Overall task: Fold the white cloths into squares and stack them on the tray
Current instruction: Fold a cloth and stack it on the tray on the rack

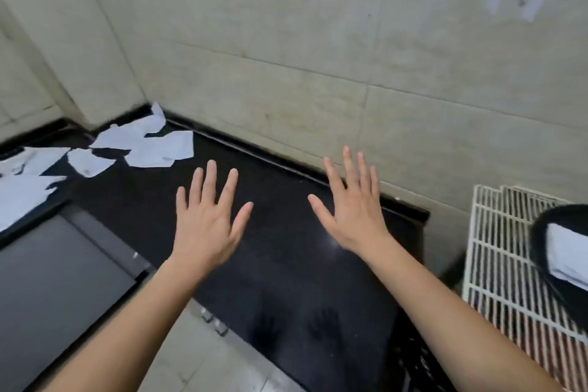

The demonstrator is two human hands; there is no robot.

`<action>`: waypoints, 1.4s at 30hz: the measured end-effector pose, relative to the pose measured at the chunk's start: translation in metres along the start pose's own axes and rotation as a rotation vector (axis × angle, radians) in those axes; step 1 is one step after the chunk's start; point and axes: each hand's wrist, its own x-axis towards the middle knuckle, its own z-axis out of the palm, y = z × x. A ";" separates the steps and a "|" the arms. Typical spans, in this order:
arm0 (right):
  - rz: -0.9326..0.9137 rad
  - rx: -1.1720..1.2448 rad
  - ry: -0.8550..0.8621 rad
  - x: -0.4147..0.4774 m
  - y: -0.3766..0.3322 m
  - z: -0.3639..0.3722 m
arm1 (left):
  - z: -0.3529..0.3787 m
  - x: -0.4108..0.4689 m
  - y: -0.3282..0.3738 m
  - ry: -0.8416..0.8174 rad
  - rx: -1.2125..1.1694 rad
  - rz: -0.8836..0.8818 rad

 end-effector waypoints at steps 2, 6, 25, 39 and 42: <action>-0.067 0.019 0.007 0.022 -0.052 0.018 | 0.000 -0.010 -0.052 0.001 0.023 -0.035; -0.172 0.041 -0.005 0.061 -0.175 0.061 | -0.004 -0.025 -0.175 -0.002 0.041 -0.104; -0.347 0.039 -0.177 0.216 -0.442 0.237 | 0.060 0.023 -0.500 -0.204 0.063 -0.393; -0.331 0.032 -0.340 0.379 -0.508 0.336 | 0.117 0.143 -0.634 -0.287 -0.025 -0.467; -0.300 -0.040 -0.396 0.393 -0.510 0.356 | 0.137 0.166 -0.650 -0.335 -0.036 -0.445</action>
